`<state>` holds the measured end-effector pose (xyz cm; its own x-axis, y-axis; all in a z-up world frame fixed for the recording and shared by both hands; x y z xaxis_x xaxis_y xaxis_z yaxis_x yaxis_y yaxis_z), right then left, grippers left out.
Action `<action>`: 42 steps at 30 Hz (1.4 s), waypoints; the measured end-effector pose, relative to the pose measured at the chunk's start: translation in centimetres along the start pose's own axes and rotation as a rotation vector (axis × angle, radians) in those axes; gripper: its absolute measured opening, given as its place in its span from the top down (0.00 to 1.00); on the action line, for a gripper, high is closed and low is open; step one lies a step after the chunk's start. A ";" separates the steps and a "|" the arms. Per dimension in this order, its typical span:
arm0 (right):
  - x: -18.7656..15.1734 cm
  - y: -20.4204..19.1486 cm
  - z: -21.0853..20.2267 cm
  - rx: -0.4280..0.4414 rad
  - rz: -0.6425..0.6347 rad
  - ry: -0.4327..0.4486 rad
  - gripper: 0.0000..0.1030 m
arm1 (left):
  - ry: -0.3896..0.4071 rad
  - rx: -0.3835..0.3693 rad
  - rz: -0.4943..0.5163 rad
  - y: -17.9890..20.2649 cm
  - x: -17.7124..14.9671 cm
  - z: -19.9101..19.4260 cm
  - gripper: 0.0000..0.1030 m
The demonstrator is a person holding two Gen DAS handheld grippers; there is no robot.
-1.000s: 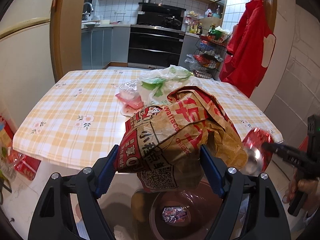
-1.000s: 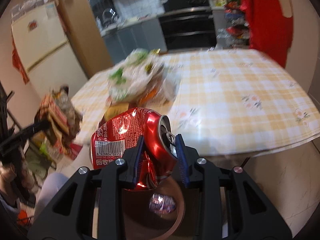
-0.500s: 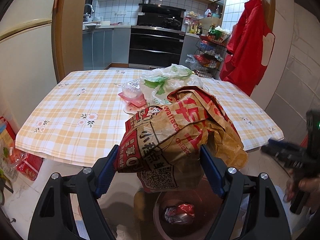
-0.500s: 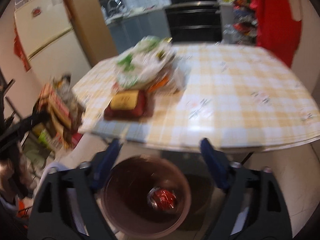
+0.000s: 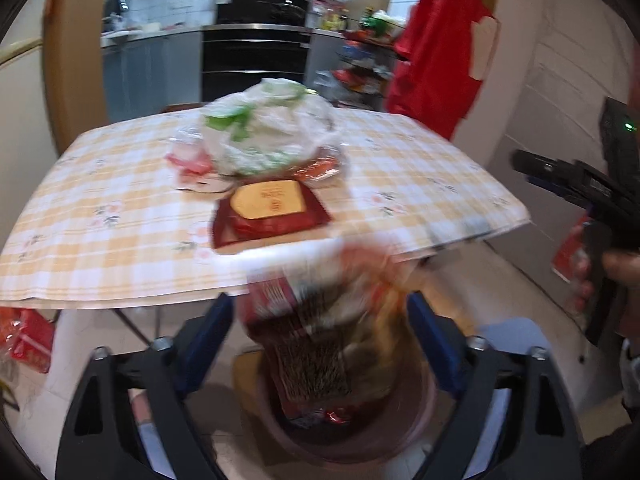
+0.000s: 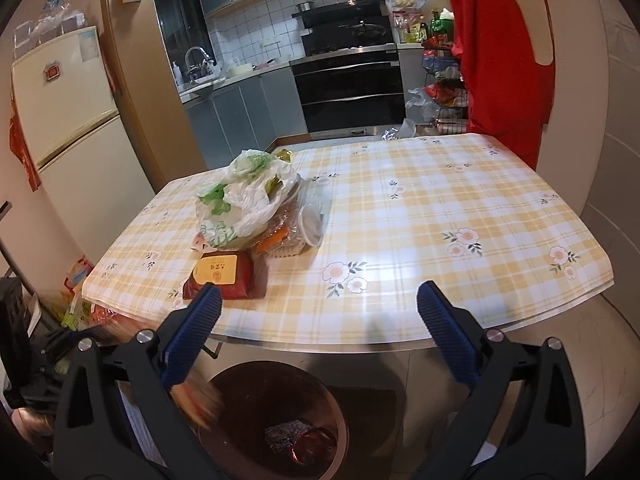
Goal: Collect trash
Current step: 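Grasp the dark red wrapper with the left tool and drop it in the bin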
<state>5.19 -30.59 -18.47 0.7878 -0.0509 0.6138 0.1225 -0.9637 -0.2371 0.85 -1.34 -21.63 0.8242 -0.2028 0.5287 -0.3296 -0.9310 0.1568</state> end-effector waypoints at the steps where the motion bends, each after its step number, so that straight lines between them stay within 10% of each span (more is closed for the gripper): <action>1: -0.1 0.0 0.0 -0.003 0.001 -0.002 0.06 | 0.007 0.010 0.013 0.3 0.0 0.0 0.10; 15: -0.5 0.5 2.2 -0.012 0.013 -0.051 0.06 | -0.015 0.062 -0.038 -2.4 1.9 1.6 0.10; 24: 1.3 0.7 4.8 -0.039 0.007 -0.106 0.06 | -0.012 0.067 -0.119 -7.2 9.3 5.4 0.13; 34: 5.5 1.1 7.3 -0.051 -0.008 -0.101 0.06 | -0.154 0.014 -0.238 -12.7 16.4 13.8 0.73; 39: 6.5 1.3 8.6 -0.056 -0.005 -0.115 0.06 | -0.206 -0.085 -0.246 -13.6 16.4 15.6 0.72; 42: 6.6 1.2 9.0 -0.054 -0.007 -0.117 0.06 | -0.155 -0.139 -0.212 -13.6 15.6 14.5 0.48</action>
<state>15.98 -29.72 -21.42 0.8527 -0.0165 0.5222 0.0979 -0.9767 -0.1908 24.87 3.75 -27.56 0.9384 -0.0617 0.3401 -0.1935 -0.9091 0.3689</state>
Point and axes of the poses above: each gripper's, at about its wrist camera, not at the fingertips, and z roughly the way its jaws point, y to its right, x to its top, the point moved 1 cm from there along z, roughly the way its jaws point, and after that the axes turned 14 degrees about -y, right-handed, at the moved point
